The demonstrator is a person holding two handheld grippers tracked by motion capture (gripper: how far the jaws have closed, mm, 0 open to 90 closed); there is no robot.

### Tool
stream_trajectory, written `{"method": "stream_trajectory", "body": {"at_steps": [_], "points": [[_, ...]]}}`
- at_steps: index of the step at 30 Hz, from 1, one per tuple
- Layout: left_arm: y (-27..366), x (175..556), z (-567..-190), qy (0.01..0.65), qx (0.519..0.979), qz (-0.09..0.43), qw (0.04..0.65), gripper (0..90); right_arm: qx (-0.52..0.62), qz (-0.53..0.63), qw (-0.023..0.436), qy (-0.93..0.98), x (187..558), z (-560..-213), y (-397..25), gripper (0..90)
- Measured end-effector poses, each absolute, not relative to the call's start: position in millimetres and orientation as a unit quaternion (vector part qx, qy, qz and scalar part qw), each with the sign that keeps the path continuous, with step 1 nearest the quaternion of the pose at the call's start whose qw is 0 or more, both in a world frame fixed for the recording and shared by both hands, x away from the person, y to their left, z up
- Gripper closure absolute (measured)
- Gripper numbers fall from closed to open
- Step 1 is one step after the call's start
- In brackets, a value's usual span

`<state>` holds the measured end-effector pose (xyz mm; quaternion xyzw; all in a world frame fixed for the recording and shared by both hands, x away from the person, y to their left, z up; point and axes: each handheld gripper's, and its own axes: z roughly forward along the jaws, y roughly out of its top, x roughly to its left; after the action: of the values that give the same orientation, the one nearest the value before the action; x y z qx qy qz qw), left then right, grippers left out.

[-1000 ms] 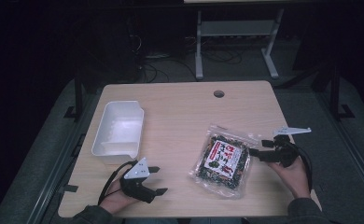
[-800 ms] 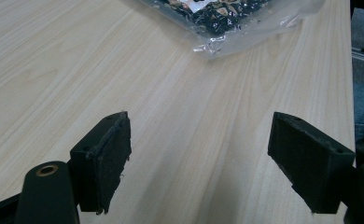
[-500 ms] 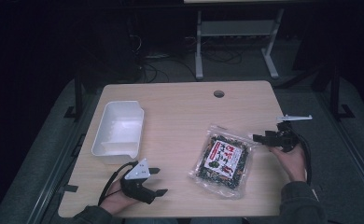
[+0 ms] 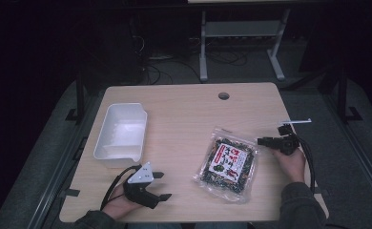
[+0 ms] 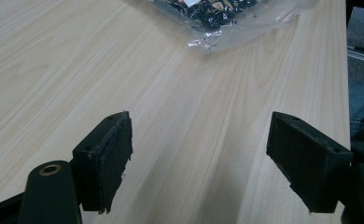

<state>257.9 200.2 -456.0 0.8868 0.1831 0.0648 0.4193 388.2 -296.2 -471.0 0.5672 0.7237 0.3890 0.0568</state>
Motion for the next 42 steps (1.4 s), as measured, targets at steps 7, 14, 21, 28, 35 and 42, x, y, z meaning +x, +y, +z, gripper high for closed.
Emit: {"method": "stream_trajectory", "body": {"at_steps": [7,14,21,28,35,42], "points": [[199.2,258.6,-455.1,0.189,0.885,0.069,0.42,21.9,0.553,0.393,0.075,0.731,384.3,-468.4,-296.9,87.8],[190.3,262.2,-454.8,0.191,0.887,0.053,0.418,21.8,0.526,0.429,0.086,0.729,373.0,-450.0,-299.8,89.8],[173.7,272.4,-451.7,0.184,0.886,0.031,0.424,22.0,0.488,0.464,0.097,0.733,358.7,-424.4,-296.8,89.9],[155.7,291.8,-448.8,0.21,0.873,0.023,0.439,22.0,0.431,0.505,0.112,0.739,337.9,-391.8,-283.7,89.9],[145.0,306.3,-450.8,0.228,0.87,0.004,0.437,23.0,0.378,0.536,0.117,0.746,324.5,-362.3,-266.3,89.9],[138.4,313.3,-453.4,0.22,0.859,-0.042,0.461,25.0,0.335,0.565,0.116,0.746,311.8,-336.8,-249.8,89.9]]}}
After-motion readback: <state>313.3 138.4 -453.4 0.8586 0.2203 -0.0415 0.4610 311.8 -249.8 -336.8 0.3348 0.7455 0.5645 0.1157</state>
